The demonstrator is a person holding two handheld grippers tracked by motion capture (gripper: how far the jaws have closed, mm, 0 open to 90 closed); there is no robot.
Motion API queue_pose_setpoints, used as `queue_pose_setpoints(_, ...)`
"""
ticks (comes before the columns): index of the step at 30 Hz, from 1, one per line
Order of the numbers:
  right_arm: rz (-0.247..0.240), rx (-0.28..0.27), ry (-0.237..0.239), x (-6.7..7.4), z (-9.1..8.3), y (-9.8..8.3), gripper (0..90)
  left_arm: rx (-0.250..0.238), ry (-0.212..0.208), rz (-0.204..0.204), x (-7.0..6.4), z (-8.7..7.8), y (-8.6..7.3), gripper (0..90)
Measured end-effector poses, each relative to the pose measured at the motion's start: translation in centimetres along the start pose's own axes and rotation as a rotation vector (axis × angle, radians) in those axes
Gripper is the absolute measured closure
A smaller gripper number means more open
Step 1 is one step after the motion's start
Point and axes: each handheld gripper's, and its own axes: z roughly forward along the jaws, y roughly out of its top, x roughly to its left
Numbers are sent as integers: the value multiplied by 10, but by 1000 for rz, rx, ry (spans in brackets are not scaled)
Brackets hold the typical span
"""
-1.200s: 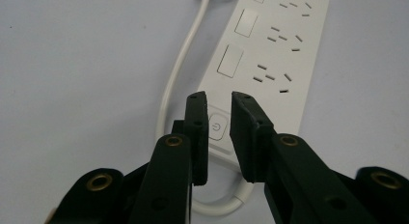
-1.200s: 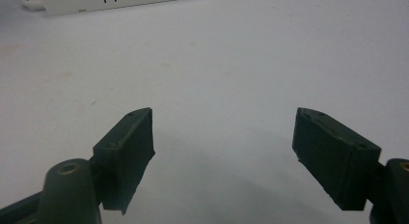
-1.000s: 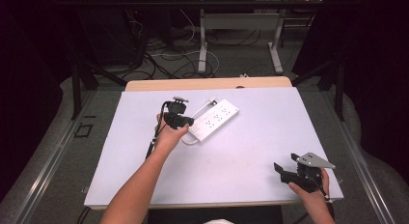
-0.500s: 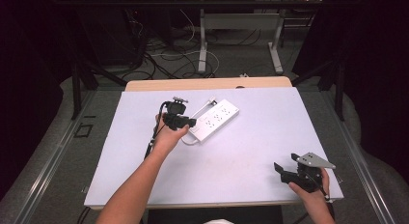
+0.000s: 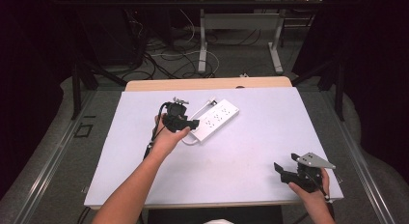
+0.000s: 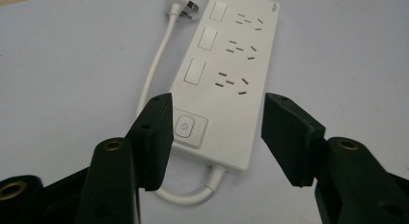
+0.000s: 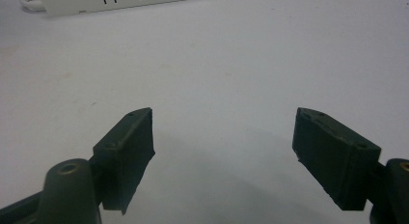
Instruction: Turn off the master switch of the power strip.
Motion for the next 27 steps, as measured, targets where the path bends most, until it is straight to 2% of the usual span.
queue_pose_setpoints(5,-8,-2,5,0,0,0,221,-6,10,37,-1,-4,-4,383)
queue_pose_setpoints(9,-5,-3,4,0,0,0,220,-16,12,47,0,-8,-8,334)
queue_pose_setpoints(11,-4,-3,3,0,0,0,221,-33,7,49,2,-10,-11,326)
queue_pose_setpoints(13,-7,-3,-4,0,0,0,221,-66,-3,69,4,-12,-14,305)
queue_pose_setpoints(16,-5,-6,-11,1,0,0,221,-74,-25,63,8,-16,-19,279)
queue_pose_setpoints(17,-12,27,3,0,-3,1,221,-80,-25,67,9,-16,-20,266)
queue_pose_setpoints(18,-8,-5,-10,1,0,0,221,-71,-23,78,11,-18,-22,257)
queue_pose_setpoints(19,-9,11,-3,0,-1,1,221,-68,-28,80,12,-19,-24,257)
queue_pose_setpoints(21,-1,0,-8,1,0,0,220,-68,-25,82,14,-21,-27,257)
queue_pose_setpoints(25,-4,3,-4,1,0,0,221,-70,-26,46,19,-25,-35,253)
queue_pose_setpoints(27,-3,2,-5,1,0,0,221,-71,-6,63,22,-27,-39,217)
